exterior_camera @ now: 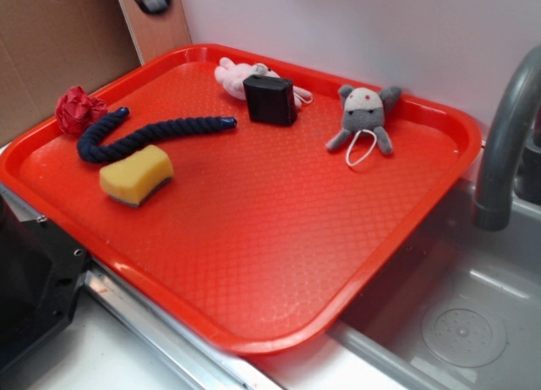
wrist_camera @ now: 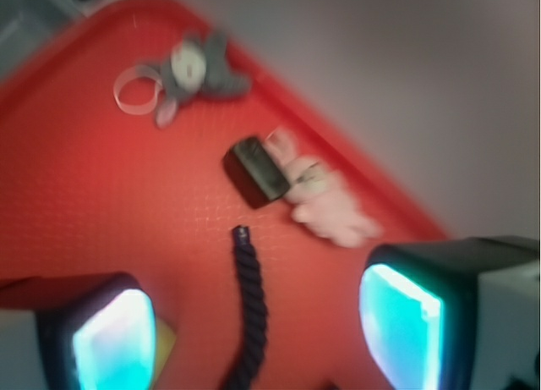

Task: Grab the black box.

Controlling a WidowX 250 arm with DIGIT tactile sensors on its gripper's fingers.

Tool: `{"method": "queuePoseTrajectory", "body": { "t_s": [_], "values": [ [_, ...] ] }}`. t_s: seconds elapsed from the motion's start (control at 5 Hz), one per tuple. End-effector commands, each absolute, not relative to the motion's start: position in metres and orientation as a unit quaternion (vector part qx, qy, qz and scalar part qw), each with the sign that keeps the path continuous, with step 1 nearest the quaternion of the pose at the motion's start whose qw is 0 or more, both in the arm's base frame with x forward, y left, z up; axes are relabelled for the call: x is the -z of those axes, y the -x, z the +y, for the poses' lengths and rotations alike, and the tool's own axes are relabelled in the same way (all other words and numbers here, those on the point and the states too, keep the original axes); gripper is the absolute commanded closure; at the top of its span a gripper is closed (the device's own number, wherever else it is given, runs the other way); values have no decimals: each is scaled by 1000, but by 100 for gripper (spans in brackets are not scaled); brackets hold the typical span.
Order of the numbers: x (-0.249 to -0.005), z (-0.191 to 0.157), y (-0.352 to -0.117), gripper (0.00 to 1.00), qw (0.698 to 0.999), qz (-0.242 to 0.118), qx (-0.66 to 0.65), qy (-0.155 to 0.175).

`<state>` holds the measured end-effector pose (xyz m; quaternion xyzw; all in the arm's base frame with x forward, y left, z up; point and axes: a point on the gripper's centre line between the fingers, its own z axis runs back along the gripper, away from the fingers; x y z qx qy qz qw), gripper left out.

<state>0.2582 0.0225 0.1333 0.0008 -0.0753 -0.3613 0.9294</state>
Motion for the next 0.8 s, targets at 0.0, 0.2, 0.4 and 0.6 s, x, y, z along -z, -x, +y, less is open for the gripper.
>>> {"method": "queuePoseTrajectory", "body": {
  "t_s": [0.0,0.2,0.4,0.6],
  "values": [
    [-97,32,-287,0,910,-167,378,38],
    [-81,29,-295,0,900,-190,390,43],
    [-79,29,-300,0,882,-221,414,48],
    [-79,29,-300,0,882,-221,414,48]
  ]
}}
